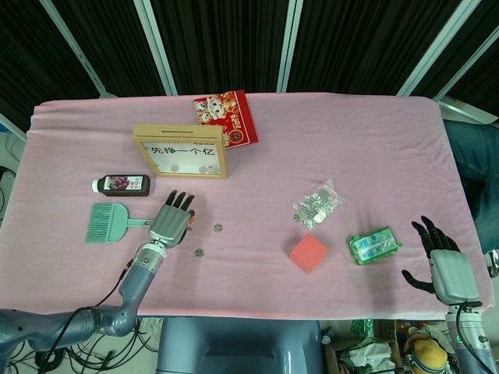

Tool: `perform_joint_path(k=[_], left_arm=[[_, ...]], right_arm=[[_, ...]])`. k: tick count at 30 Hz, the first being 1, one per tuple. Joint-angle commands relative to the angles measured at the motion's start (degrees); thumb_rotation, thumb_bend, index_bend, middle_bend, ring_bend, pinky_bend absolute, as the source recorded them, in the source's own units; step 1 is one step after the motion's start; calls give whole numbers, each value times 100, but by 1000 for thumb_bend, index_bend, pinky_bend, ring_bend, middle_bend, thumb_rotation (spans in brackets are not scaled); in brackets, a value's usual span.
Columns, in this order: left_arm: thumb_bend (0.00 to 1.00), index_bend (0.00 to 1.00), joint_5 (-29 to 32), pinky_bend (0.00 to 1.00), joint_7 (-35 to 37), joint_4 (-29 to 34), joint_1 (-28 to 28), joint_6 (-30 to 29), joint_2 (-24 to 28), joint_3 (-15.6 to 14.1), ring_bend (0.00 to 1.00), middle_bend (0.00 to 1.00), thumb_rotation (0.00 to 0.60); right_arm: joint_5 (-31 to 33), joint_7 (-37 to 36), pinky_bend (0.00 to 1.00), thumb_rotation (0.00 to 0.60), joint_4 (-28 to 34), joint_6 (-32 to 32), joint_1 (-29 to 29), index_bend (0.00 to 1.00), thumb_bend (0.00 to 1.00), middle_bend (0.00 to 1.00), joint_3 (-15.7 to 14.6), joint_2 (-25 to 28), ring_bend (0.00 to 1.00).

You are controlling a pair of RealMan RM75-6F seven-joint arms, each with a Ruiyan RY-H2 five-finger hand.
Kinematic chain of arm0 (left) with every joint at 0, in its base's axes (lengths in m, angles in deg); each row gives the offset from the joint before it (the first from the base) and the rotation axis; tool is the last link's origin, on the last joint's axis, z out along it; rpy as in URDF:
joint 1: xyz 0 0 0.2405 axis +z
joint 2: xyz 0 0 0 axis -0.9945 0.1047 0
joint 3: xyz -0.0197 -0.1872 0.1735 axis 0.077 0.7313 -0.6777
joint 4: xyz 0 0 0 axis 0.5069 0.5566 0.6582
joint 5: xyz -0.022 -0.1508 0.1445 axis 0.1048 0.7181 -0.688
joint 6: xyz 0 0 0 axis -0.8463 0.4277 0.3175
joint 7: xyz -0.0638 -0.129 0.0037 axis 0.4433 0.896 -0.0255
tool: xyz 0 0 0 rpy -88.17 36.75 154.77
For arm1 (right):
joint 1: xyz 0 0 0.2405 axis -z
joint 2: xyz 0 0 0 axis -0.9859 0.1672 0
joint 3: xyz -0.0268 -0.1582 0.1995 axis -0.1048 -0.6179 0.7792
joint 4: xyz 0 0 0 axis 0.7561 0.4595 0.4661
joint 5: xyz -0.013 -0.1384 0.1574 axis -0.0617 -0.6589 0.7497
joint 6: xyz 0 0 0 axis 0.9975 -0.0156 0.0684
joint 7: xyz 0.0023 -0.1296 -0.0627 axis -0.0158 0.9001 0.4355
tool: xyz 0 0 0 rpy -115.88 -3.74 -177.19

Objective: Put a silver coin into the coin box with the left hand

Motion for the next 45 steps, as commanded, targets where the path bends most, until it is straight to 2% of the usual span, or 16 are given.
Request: perform_joint_path(k=[1,22,45], left_arm=[[432,492,-107,0,152,-95,43,-68,-64,24,0,96,600],[432,536,-475,0,527,-451,133,-10,-234,49,0,124,600],[432,567,-564,0,529,-500,196,21,-245,122,0,141,600]], right_arm=[[0,2,194,600,4,5,-1,115,132,18,-3,2,106],[39,2,194,600,26,28,-8,116,132,20,5,3,106],[122,62,194,600,61,78,-15,117,134,20,11,11,106]])
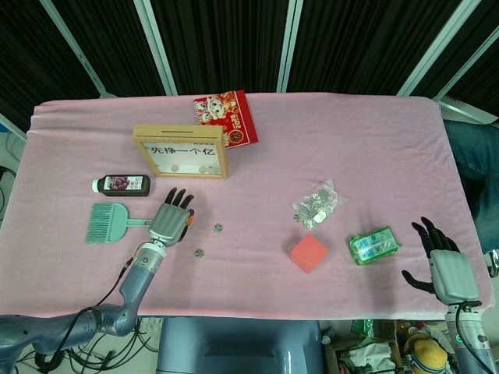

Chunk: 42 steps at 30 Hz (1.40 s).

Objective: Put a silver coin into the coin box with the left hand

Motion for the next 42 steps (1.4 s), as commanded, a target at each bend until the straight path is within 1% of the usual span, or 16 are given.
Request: perform_joint_path(k=[1,8,12,16,18,22,28,29,32,36,42], left_arm=[[433,569,12,0,-7,-3,3,10,-6,11,0,142,600],[442,580,-4,0,14,-36,18,21,-27,33,0,154,600],[467,583,-25,0,9,-27,33,-4,-26,36,0,157,600],[481,584,-57,0,8,70,54,-45,19,44,0,158,600],[483,584,-106,0,-20,252,81,-143,122,55,0,158,600],[483,584,-210,0,-81,988,230,-449,569,67,0,159,600],[484,588,-358,0,-586,2475,500,-1074,1698,65,0,158,600],[484,589,-376,0,-635,2632,526,-1134,1828,68,0,159,600],[484,590,-510,0,-757,3285,642,-1428,2449,153,0,160,600],[483,591,-371,0,-757,3860,666,-1502,3111,402,0,165,600],[484,591,160,0,-619,4416,443,-1301,3930,1022,0,166,600]], right_arm=[[5,5,194,600,4,1,-2,117,133,20,4,1,106],[7,-8,194,600,13,5,-2,117,134,20,3,9,106],[-9,-18,194,600,19,1,-3,117,134,20,0,11,106],[-13,-25,194,600,13,-8,0,117,134,20,0,10,106],[5,-36,194,600,13,-13,2,117,134,20,13,14,106],[21,-51,194,600,16,-11,5,117,134,20,19,18,106],[-4,-37,194,600,23,-51,15,117,134,20,19,13,106],[-8,-35,194,600,23,-54,16,117,134,20,18,13,106],[-23,-27,194,600,26,-76,22,117,133,20,17,11,106],[-33,-10,194,600,41,-83,25,117,134,20,11,11,106],[-12,14,194,600,69,-83,28,117,134,20,17,10,106]])
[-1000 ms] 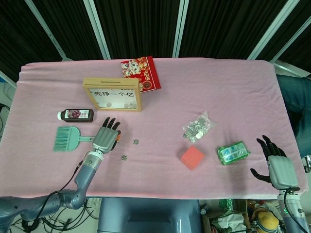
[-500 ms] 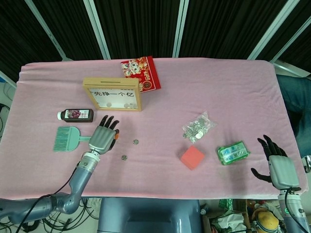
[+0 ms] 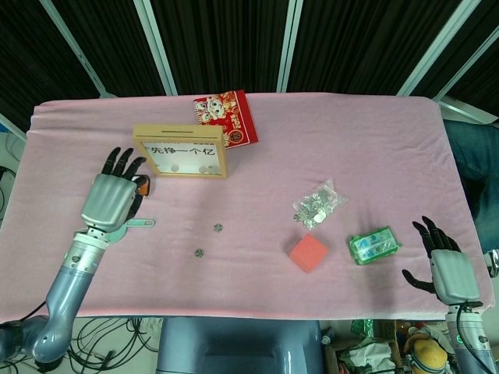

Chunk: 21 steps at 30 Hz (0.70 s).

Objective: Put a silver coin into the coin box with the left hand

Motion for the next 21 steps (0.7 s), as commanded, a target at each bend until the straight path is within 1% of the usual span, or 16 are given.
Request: perform_joint_path(k=[1,5,8,10,12,16,21], left_arm=[[484,591,462,0,-5,283,-210,136,513,479,0,166,600],[484,591,1402,0,-279,123,-684,476,831,937,0,166,600],[484,591,2048,0,-370,-96,-1031,775,910,1139,0,166,600],[484,591,2469,0,-431,-302,-1295,1013,903,1211,0,166,600],[484,591,2780,0,-502,-485,-1512,1210,885,1227,0,165,600],[483,591,3322,0,-676,-1082,-2009,1558,739,1230,0,164,600],[484,591,3795,0,-794,-1794,-2538,1901,479,1138,0,165,600]], right_arm=[[24,-2,194,600,19,6,6,117,134,20,1,3,106],[32,-43,194,600,40,7,16,117,134,20,-1,17,106],[-3,-60,194,600,45,0,19,117,134,20,-14,21,106],[-37,-85,194,600,53,-15,25,117,134,20,-24,19,106],[-62,-96,194,600,54,-18,29,117,135,20,-38,21,106],[-71,-114,194,600,49,-28,34,117,135,20,-40,16,106],[21,-128,194,600,45,-11,36,117,135,20,-4,0,106]])
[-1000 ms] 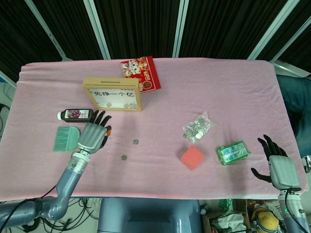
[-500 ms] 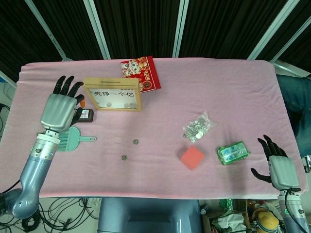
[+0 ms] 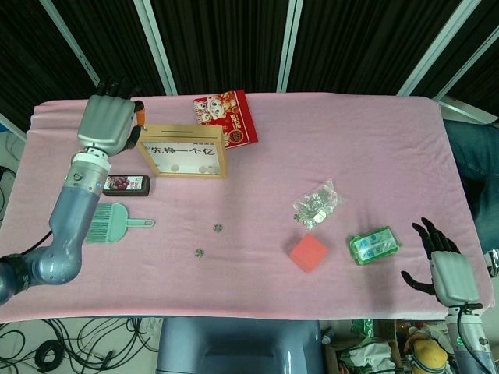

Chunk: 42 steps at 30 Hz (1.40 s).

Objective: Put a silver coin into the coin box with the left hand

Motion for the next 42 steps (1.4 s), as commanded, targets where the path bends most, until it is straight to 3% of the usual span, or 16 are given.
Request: perform_joint_path(k=[1,6,15,31,42], left_arm=[[484,591,453,0,-140,-695,-535,407,-338,-94,0,165,600],[483,591,588,0,-107,-1363,-863,605,-734,-304,0,165,600],[484,591,581,0,91,-1895,-1068,690,-1130,-609,0,165,600],[484,592,646,0,268,-2393,-1245,674,-1514,-866,0,163,600],[484,587,1172,0,70,-2401,-1393,583,-1566,-965,0,157,600]], right_arm=[[74,-7,194,600,-2,15,-2,117,135,20,36,-12,106],[109,-1,194,600,2,10,4,117,136,20,51,-17,106],[137,-41,194,600,2,17,9,117,138,20,66,-13,106],[194,-65,194,600,32,55,14,117,141,20,75,5,106],[233,-98,194,600,60,89,13,117,141,20,84,26,106]])
